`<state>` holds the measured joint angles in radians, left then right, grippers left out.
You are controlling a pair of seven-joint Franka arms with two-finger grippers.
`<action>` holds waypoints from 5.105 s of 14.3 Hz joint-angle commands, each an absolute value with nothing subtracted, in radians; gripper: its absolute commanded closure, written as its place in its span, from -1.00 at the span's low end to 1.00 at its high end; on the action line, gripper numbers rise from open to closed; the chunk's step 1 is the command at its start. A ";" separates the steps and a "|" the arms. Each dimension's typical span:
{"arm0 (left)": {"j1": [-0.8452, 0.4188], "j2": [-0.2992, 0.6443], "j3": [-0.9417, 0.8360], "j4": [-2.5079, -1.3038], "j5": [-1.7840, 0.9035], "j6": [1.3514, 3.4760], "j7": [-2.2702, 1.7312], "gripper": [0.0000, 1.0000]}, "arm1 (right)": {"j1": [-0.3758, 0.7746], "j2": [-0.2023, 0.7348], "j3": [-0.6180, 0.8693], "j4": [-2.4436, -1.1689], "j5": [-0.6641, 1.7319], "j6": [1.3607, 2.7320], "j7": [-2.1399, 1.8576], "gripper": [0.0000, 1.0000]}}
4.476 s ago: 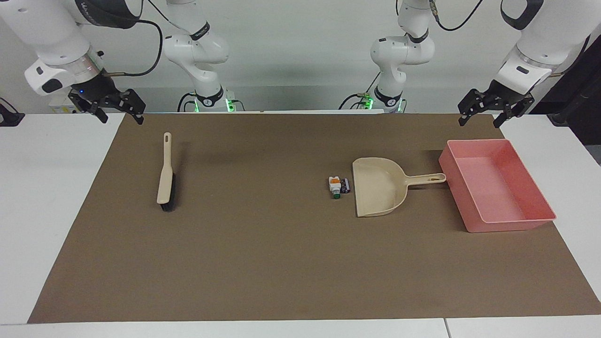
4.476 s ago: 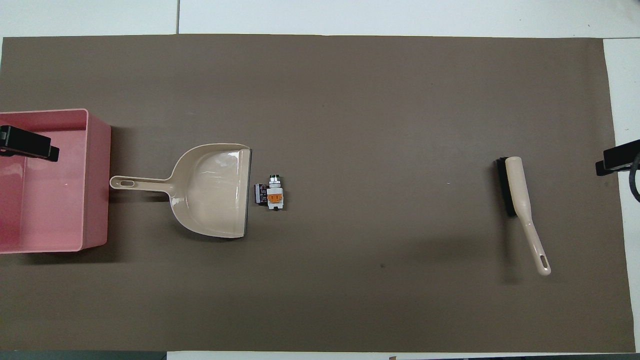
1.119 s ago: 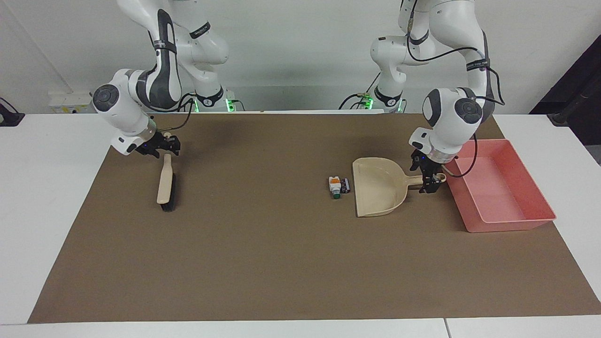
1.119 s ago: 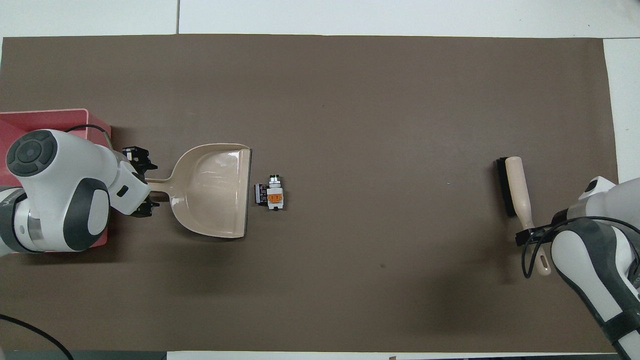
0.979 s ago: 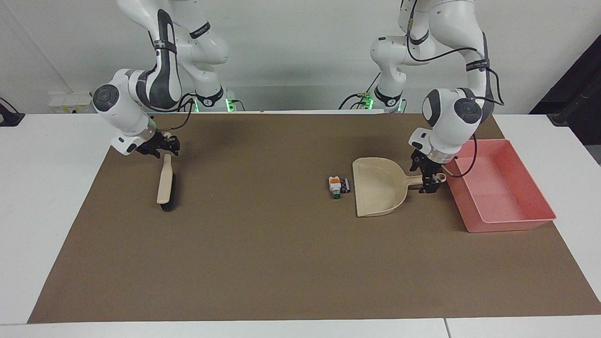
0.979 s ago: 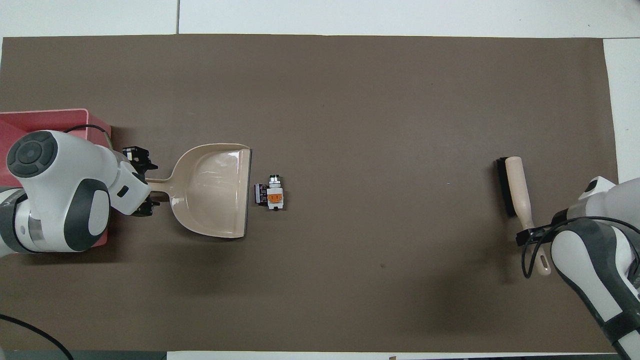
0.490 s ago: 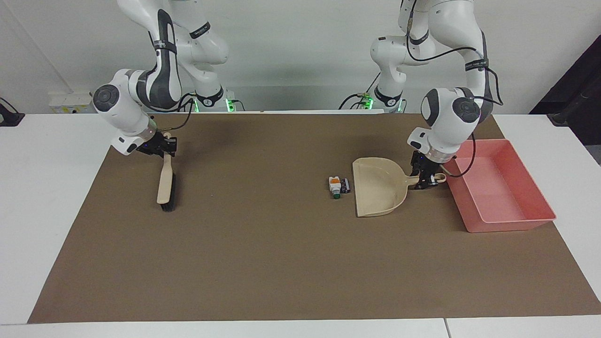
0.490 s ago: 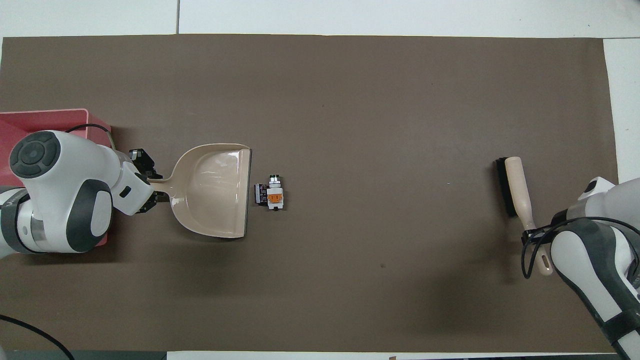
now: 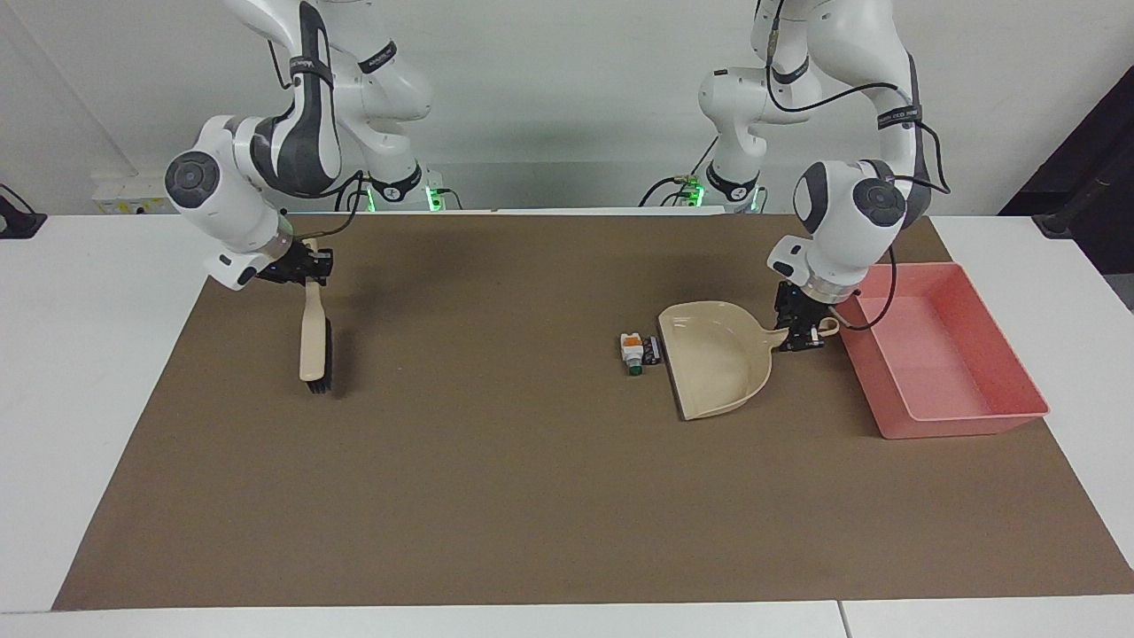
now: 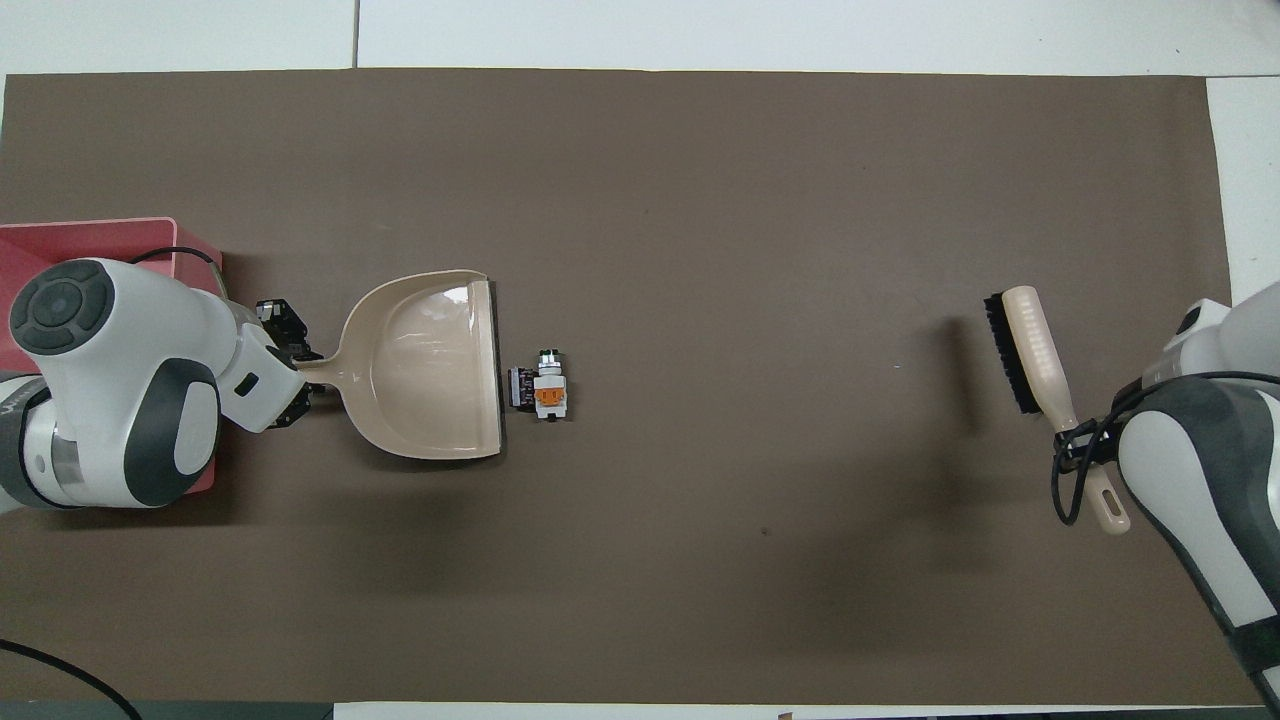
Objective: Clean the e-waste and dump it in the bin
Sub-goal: 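Lift the brush with the right gripper and carry it toward the dustpan, then lower the brush behind the electronic part with the right gripper, then sweep the electronic part into the dustpan with the right gripper's brush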
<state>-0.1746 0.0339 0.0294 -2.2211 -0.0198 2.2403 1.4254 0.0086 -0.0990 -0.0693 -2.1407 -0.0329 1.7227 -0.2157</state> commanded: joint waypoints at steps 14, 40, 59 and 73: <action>-0.238 -0.009 0.029 -2.209 0.192 2.091 1.425 0.99 | 0.520 0.069 -0.051 -2.014 0.112 1.854 0.307 1.00; -0.224 -0.021 0.029 -2.238 0.192 2.125 1.424 0.99 | 0.787 0.317 -0.032 -1.890 0.331 2.049 0.589 1.00; -0.229 -0.020 0.028 -2.240 0.192 2.154 1.420 0.95 | 0.894 0.528 -0.021 -1.625 0.403 2.109 0.764 1.00; -0.196 -0.018 0.026 -2.238 0.180 2.171 1.474 0.94 | 0.908 0.620 0.008 -1.418 0.440 2.073 0.893 1.00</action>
